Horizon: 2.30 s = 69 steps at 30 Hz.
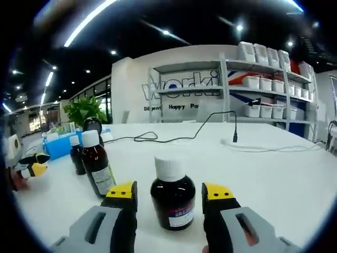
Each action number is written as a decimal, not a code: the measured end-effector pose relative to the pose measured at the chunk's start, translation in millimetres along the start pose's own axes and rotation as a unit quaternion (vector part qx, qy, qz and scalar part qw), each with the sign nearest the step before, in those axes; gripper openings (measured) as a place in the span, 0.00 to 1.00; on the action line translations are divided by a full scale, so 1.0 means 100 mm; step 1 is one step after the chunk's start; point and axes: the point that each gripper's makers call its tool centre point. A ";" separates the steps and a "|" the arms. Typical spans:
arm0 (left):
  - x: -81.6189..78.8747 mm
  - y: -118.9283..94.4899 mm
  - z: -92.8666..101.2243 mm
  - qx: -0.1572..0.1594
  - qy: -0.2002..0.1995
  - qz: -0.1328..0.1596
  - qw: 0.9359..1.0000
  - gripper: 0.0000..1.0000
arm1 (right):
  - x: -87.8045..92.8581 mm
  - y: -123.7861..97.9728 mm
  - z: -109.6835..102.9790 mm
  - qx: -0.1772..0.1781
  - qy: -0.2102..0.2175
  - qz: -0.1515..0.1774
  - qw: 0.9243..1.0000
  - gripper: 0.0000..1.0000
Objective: Rotate the medicine bottle to make it face forward pick up the medicine bottle inspect the drug traceability code place the medicine on the table
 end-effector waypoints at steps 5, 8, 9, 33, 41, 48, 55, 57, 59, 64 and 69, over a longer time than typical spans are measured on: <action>0.00 0.00 -0.01 -0.002 -0.004 0.000 1.000 0.22 | -0.01 -0.03 -0.01 -0.032 -0.032 -0.008 0.999 0.49; -0.02 0.00 0.01 0.001 -0.004 0.002 1.000 0.23 | 0.02 -0.06 -0.03 -0.057 -0.052 -0.014 0.997 0.50; -0.02 0.00 0.01 0.002 -0.003 0.003 1.000 0.23 | 0.03 -0.07 -0.05 -0.068 -0.063 -0.016 0.996 0.50; -0.05 0.00 0.07 0.018 -0.022 0.010 1.000 0.26 | -0.12 -0.21 -0.10 -0.196 -0.105 -0.013 0.975 0.44; -0.05 0.02 0.10 0.019 -0.013 0.009 1.000 0.29 | -0.10 -0.10 -0.10 -0.254 -0.133 -0.019 0.958 0.42; -0.03 0.03 0.14 0.026 -0.009 0.001 1.000 0.29 | -0.04 -0.06 -0.16 -0.299 -0.132 -0.027 0.945 0.41; -0.03 0.03 0.13 0.026 -0.007 0.001 1.000 0.29 | -0.01 0.00 -0.17 -0.330 -0.150 -0.039 0.931 0.35; -0.02 0.03 0.14 0.027 -0.006 0.000 1.000 0.29 | -0.02 -0.03 -0.21 -0.351 -0.124 -0.045 0.927 0.33; -0.02 0.03 0.14 0.026 -0.005 0.000 1.000 0.29 | -0.03 -0.03 -0.19 -0.348 -0.122 -0.046 0.928 0.28; -0.02 0.03 0.13 0.026 -0.005 0.000 1.000 0.29 | -0.01 -0.05 -0.19 -0.342 -0.132 -0.041 0.929 0.28; -0.02 0.03 0.14 0.028 -0.004 -0.001 1.000 0.29 | -0.01 -0.07 -0.20 -0.322 -0.126 -0.038 0.938 0.28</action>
Point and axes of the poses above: the point that each gripper's makers call its tool centre point, and the gripper's own axes: y roughly forward along the fingers, z roughly to its right, x roughly out of its underside, and after that the axes turned 4 degrees about x, right-handed
